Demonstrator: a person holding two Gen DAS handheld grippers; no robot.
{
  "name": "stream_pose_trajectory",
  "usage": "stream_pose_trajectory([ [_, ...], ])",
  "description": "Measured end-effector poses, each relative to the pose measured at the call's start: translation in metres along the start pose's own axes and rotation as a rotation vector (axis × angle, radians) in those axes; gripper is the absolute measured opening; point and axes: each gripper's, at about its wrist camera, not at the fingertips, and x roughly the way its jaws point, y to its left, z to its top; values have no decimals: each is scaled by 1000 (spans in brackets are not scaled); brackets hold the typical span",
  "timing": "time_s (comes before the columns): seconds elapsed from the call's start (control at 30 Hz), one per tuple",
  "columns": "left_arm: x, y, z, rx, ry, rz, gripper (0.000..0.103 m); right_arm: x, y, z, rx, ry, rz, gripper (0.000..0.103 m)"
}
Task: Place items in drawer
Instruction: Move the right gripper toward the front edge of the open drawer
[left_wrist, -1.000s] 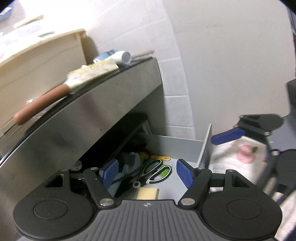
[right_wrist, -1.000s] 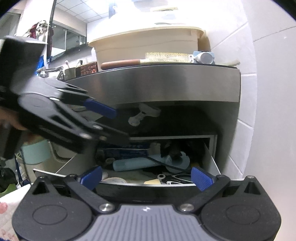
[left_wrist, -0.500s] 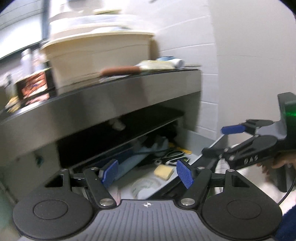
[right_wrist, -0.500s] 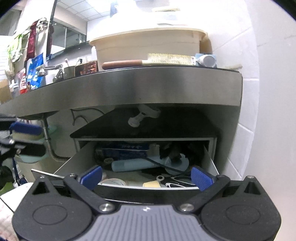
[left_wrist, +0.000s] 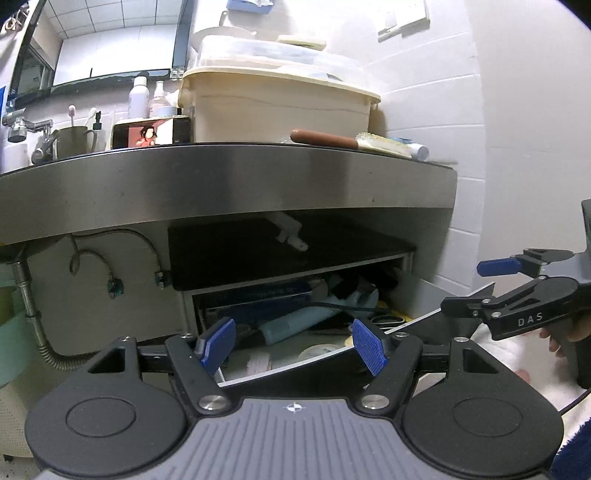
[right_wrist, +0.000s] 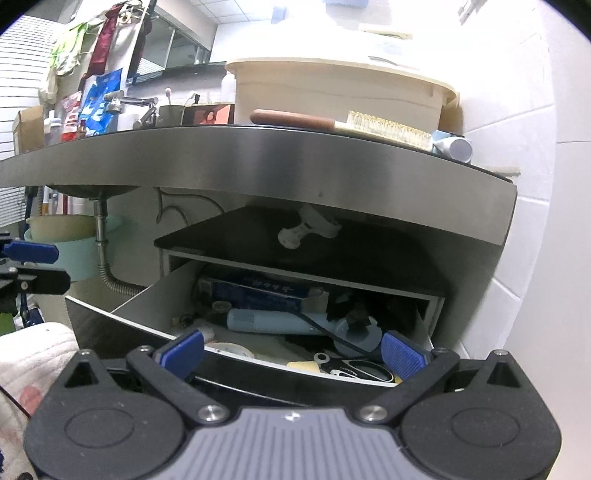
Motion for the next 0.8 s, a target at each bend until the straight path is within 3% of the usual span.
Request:
stream_pose_trajectory([
  [0.2, -1, -1, 3, -11, -44, -12, 70, 5, 1, 1, -3, 12, -18, 103],
  [0.4, 3, -14, -3, 44, -14, -72, 73, 8, 10, 1, -53, 16, -46, 103],
  [0.57, 4, -11, -6, 17, -12, -85, 84, 8, 22, 1, -100, 10, -66, 103],
  [0.8, 1, -4, -8, -26, -23, -68, 94, 13, 28, 0, 5, 68, -79, 103],
])
